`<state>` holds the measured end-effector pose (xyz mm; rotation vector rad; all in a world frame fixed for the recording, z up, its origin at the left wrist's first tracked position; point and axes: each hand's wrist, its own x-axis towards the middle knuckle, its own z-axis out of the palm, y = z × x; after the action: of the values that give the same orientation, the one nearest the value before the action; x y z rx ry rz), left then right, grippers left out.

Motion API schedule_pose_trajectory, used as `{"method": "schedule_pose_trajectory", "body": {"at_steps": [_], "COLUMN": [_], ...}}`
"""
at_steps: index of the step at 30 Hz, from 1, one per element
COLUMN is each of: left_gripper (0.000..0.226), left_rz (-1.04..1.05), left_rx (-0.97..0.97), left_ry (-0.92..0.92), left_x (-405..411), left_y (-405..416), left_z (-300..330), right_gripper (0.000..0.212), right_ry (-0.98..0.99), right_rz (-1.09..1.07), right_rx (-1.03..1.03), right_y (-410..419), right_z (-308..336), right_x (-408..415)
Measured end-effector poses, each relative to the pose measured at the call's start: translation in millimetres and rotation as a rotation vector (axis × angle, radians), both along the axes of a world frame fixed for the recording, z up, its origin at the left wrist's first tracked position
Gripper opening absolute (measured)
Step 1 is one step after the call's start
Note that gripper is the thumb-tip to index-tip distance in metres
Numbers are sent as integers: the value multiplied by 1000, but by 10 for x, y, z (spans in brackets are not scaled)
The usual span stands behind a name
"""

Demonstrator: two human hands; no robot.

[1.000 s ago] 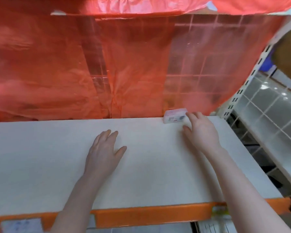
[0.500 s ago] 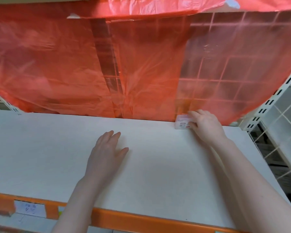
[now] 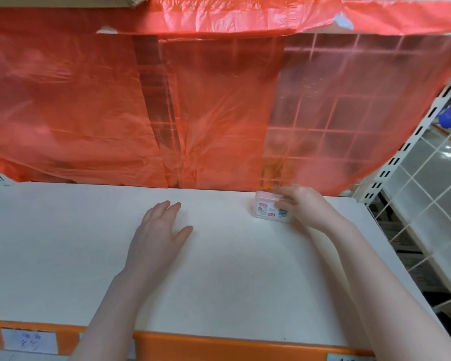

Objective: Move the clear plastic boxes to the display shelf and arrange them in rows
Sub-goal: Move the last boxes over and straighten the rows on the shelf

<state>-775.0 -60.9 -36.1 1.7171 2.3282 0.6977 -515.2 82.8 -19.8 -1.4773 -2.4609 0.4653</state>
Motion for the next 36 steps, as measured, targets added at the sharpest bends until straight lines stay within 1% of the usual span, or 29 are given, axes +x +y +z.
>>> {"method": "schedule_pose_trajectory", "body": {"at_steps": [6, 11, 12, 15, 16, 19, 23, 28, 31, 33, 36], "left_gripper": [58, 57, 56, 56, 56, 55, 53, 50, 45, 42, 42], "left_rz": [-14, -17, -15, -8, -7, 3, 21, 31, 77, 119, 184], "left_rx": [-7, -21, -30, -57, -62, -56, -46, -2, 44, 60, 61], "left_ry": [0, 6, 2, 2, 4, 15, 16, 21, 19, 23, 50], "left_x": [-51, -98, -102, -102, -101, -94, -59, -25, -29, -53, -138], "left_y": [-26, -77, -88, -122, -132, -166, -202, -272, -356, -437, -594], "left_z": [-7, -43, -61, -124, -147, -210, -274, -319, -310, -298, -245], "right_gripper": [32, 42, 42, 25, 23, 27, 37, 25, 23, 30, 47], "right_ry": [106, 97, 95, 78, 77, 90, -31, 7, 52, 95, 116], "right_rz": [-14, -93, -100, -95, -96, -104, -117, -167, -171, -165, -98], "right_rx": [5, -84, -96, -94, -86, -67, -3, 26, 76, 85, 54], "right_y": [23, 43, 28, -32, -54, -114, -149, -324, -537, -695, -893], "right_z": [-73, -177, -209, -295, -302, -258, -250, -247, -238, -223, -200], "right_x": [-12, -73, -84, -112, -120, -145, -199, -257, -297, -338, -468]}}
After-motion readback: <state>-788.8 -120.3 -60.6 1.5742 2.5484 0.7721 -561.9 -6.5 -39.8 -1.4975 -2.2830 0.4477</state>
